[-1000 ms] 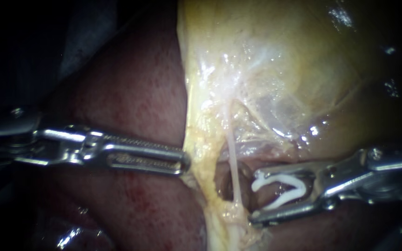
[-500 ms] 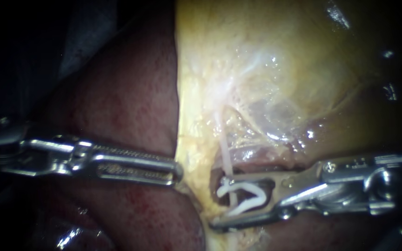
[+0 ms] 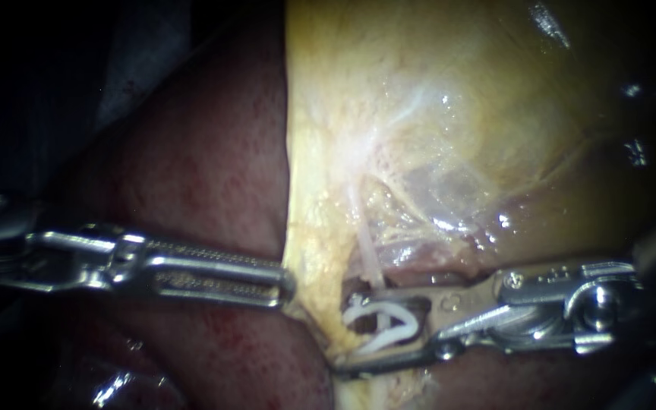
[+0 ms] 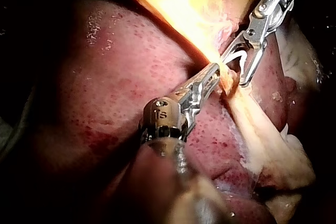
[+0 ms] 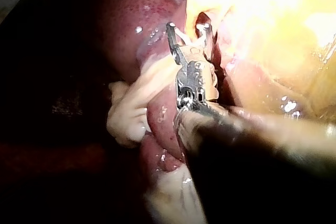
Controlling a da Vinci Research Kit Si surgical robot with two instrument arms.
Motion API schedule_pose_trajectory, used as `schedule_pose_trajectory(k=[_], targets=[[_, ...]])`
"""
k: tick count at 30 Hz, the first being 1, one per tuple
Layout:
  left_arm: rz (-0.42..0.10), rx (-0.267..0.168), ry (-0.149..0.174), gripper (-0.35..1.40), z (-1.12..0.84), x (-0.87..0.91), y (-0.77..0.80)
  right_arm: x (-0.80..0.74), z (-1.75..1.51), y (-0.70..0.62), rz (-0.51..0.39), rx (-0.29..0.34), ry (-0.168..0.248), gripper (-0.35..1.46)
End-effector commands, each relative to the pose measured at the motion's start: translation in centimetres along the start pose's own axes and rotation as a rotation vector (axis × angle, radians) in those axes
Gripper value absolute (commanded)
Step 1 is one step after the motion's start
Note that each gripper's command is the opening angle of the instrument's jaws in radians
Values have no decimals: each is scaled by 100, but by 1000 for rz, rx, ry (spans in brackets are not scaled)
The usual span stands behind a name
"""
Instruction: Clipping first clip left tube
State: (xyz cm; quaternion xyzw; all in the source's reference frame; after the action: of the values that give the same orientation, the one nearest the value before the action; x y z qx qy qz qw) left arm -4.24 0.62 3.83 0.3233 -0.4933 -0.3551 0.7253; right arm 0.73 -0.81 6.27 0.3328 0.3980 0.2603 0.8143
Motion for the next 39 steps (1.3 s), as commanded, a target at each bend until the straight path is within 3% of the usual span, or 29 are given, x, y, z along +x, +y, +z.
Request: schedule_pose_trajectory(k=[1,11,18,29,39], targets=[[0,0,0,-35,0,0,0,0,2,0,1,1,-2,56],[-1,1,0,-35,0,-1,0,-1,27,-7,-7,55,-44,53],[-1,0,-1,-35,2,-1,1,1,39,-13,-10,53,-45,51],[-1,-1,-1,-35,3,-2,1,4,46,-13,-11,71,-58,42],[-1,-1,-1,-35,3,-2,1,4,44,-11,-11,71,-58,20]])
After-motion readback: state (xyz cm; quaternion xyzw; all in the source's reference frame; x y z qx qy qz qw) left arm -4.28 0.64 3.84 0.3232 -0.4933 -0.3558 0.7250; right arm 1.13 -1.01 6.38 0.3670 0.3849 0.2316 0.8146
